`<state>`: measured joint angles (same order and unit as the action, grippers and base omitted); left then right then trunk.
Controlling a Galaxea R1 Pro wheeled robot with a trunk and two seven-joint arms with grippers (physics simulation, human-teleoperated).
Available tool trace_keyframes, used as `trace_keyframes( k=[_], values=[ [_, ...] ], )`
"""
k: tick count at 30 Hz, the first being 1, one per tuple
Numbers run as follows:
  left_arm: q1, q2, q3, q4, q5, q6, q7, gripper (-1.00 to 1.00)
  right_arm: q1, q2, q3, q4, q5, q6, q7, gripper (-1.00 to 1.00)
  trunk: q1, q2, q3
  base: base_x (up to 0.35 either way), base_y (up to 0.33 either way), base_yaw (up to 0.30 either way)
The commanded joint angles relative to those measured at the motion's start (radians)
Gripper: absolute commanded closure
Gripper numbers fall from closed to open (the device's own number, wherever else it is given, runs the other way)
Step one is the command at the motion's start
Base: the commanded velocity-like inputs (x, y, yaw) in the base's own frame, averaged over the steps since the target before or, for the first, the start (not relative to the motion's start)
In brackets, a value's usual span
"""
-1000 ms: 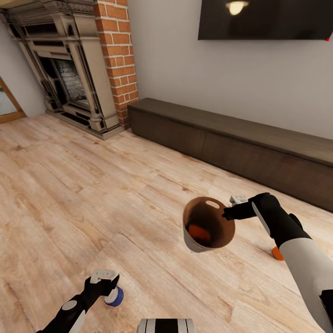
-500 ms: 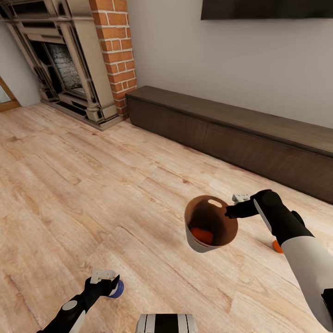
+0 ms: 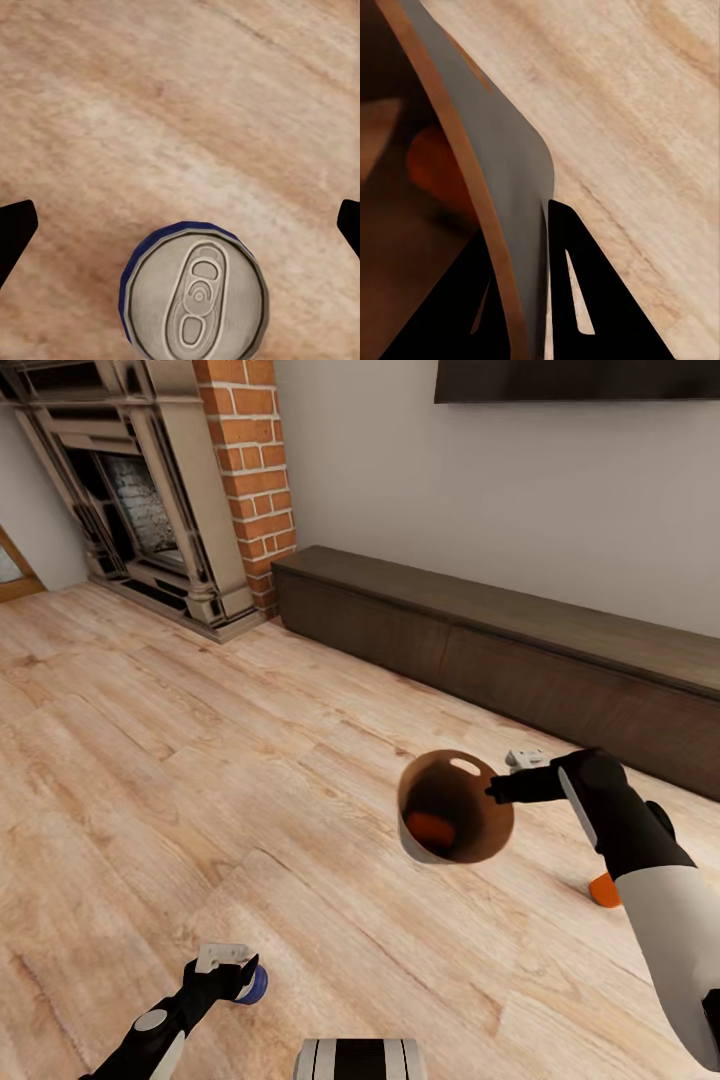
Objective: Put the three can of soda from the living room inside the tash can in the kitchen.
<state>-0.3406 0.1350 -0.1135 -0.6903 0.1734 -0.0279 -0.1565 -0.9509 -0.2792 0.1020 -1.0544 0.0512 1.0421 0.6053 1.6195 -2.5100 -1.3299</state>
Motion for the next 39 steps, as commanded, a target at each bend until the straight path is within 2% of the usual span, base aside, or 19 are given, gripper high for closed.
trace_keyframes(
  k=[1, 14, 23, 28, 39],
  values=[
    [0.0, 0.0, 0.0, 0.0, 0.0, 0.0, 0.0, -1.0, 0.0, 0.0, -0.001, -0.003, -0.021, 0.005, 0.007, 1.0, 0.0, 0.0, 0.0, 0.0, 0.0, 0.0],
    [0.0, -0.001, -0.009, 0.0, 0.0, 0.008, -0.001, -1.0, 0.001, 0.0, -0.002, -0.021, -0.021, 0.005, 0.007, 1.0, 0.006, -0.003, -0.05, 0.0, 0.0, 0.0],
    [0.0, -0.001, -0.009, 0.0, 0.0, 0.01, -0.002, -1.0, 0.003, 0.0, -0.002, -0.033, -0.022, 0.005, 0.008, 1.0, 0.006, -0.003, -0.05, 0.0, 0.0, 0.0],
    [0.0, -0.002, -0.009, 0.0, 0.0, 0.011, -0.002, -1.0, 0.003, 0.0, -0.001, -0.033, -0.022, 0.005, 0.008, 1.0, 0.008, -0.004, -0.07, 0.0, 0.0, 0.0],
    [0.0, -0.001, -0.007, -0.001, 0.0, 0.005, -0.003, -1.0, 0.004, 0.002, 0.002, -0.033, -0.022, 0.005, 0.008, 1.0, 0.008, -0.004, -0.07, 0.0, 0.0, 0.0]
  ],
)
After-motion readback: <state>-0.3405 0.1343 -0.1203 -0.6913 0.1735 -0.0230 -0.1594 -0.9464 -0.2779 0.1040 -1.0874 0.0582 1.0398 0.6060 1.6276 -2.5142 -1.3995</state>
